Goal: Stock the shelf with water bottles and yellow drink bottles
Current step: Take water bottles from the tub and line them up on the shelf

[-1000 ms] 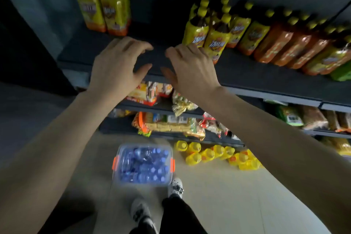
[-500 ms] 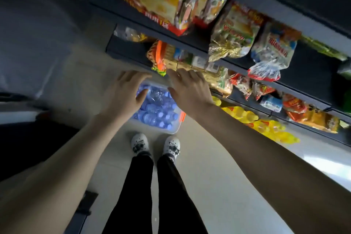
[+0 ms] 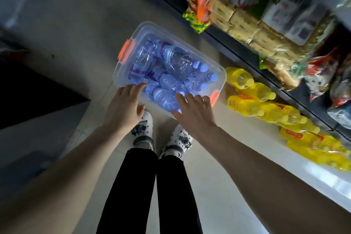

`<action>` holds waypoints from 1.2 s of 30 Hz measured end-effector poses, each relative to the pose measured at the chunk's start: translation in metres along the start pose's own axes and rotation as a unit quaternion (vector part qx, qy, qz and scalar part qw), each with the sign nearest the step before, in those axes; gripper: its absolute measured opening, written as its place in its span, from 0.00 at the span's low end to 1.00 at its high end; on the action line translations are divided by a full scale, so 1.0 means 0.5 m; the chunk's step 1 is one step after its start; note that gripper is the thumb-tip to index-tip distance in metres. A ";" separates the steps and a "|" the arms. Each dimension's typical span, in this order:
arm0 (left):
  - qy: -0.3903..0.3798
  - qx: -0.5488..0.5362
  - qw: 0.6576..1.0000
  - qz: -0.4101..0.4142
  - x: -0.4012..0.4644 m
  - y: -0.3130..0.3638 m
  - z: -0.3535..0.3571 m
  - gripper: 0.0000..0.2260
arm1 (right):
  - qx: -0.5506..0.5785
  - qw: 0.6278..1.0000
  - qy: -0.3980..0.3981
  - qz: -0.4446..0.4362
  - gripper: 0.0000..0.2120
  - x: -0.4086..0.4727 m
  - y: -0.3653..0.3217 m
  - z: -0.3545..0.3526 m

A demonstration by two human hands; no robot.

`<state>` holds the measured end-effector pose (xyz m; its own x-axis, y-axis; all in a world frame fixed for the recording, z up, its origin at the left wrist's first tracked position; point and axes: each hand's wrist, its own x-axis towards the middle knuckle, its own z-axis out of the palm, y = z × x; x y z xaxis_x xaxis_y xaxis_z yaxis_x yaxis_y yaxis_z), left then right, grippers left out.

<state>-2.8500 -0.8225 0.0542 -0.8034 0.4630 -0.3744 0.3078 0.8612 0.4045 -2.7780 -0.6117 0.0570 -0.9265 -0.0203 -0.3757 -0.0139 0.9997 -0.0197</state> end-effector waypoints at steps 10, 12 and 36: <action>-0.037 0.093 0.995 -0.022 0.037 -0.101 0.224 0.27 | 0.030 0.999 -0.003 0.022 0.29 0.027 -0.014 0.181; -0.021 0.115 0.993 -0.018 0.045 -0.110 0.242 0.24 | 0.053 0.998 0.006 0.017 0.28 0.031 -0.014 0.198; -0.109 0.108 0.988 -0.031 0.077 -0.129 0.266 0.24 | 0.348 0.929 -0.045 0.114 0.25 0.039 -0.006 0.155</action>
<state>-2.8331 -0.8323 -0.0975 -0.7026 0.4222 -0.5728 0.3818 0.9030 0.1972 -2.7667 -0.6161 -0.0222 -0.8397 0.1588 -0.5193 0.4547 0.7284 -0.5125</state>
